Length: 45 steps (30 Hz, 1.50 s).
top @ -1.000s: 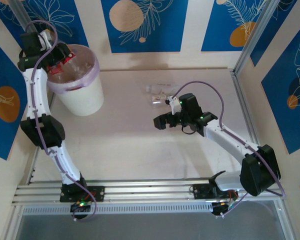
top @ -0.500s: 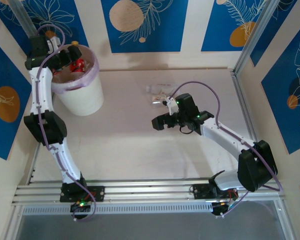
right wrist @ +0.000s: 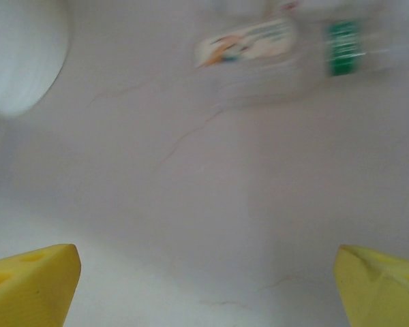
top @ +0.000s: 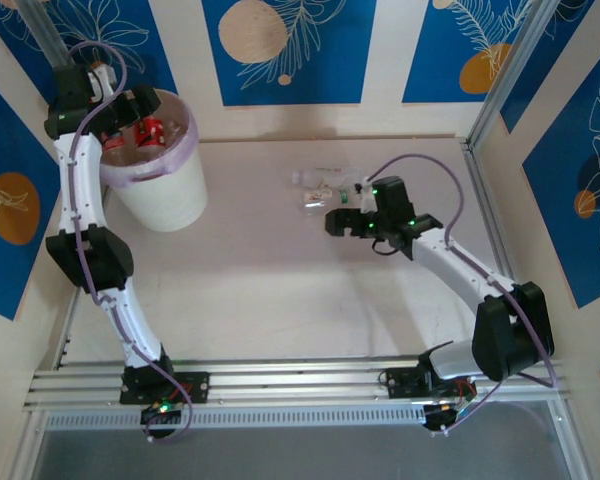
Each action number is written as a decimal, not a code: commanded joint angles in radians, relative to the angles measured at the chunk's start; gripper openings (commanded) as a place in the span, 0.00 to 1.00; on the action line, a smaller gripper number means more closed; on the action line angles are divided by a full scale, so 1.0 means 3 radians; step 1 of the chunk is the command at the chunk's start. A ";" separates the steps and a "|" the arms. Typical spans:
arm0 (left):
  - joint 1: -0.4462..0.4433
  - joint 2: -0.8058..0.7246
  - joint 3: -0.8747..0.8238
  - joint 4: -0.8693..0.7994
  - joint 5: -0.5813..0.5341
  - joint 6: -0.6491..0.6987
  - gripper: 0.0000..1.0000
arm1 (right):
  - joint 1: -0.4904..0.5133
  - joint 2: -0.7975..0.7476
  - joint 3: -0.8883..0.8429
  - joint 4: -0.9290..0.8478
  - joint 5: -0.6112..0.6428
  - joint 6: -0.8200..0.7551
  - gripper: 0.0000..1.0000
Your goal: Put the plastic bottles in the bin
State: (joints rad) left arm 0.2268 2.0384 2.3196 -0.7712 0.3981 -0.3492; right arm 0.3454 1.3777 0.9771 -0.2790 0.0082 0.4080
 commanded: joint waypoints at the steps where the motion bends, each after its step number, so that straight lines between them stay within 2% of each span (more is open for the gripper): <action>1: 0.0007 -0.0335 0.0040 0.0080 -0.0093 0.0036 1.00 | -0.0193 0.0018 0.0127 -0.0067 0.0104 0.0468 0.95; 7: -0.0008 -0.0760 -0.0361 0.0108 -0.0220 0.0181 1.00 | -0.0352 0.0403 0.0384 -0.0092 0.0099 0.0426 0.92; 13: -0.0134 -0.1415 -0.1275 0.0402 -0.0239 0.0206 1.00 | -0.0435 0.0952 0.1035 -0.0277 0.0124 -0.0308 0.90; 17: -0.0284 -0.1871 -0.1960 0.0635 -0.0186 0.0106 1.00 | -0.0479 0.1403 0.1651 -0.0462 0.0116 -0.0946 0.89; 21: -0.0463 -0.2225 -0.2435 0.0669 -0.0229 0.0073 1.00 | -0.0492 0.1944 0.2313 -0.0643 0.0102 -0.1334 0.89; 26: -0.0647 -0.2635 -0.3020 0.0866 -0.0202 -0.0174 1.00 | -0.0485 0.2662 0.3238 -0.0974 -0.0011 -0.1381 0.89; 36: -0.1007 -0.2723 -0.3172 0.0651 -0.0298 -0.0160 1.00 | -0.0423 0.3676 0.4608 -0.1605 0.0132 -0.1366 0.90; 39: -0.1093 -0.2664 -0.3161 0.0657 -0.0322 -0.0165 1.00 | -0.0400 0.3653 0.4481 -0.1653 0.0063 -0.1400 0.86; 45: -0.1270 -0.2474 -0.3143 0.0736 -0.0365 -0.0185 1.00 | -0.0348 0.3126 0.3459 -0.1140 -0.0058 -0.1396 0.85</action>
State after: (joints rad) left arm -0.1299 1.2697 1.3754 -0.5652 0.3019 -0.3912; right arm 0.2256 2.3901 2.1098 -0.6384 0.0261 -0.0010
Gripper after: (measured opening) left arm 0.998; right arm 0.850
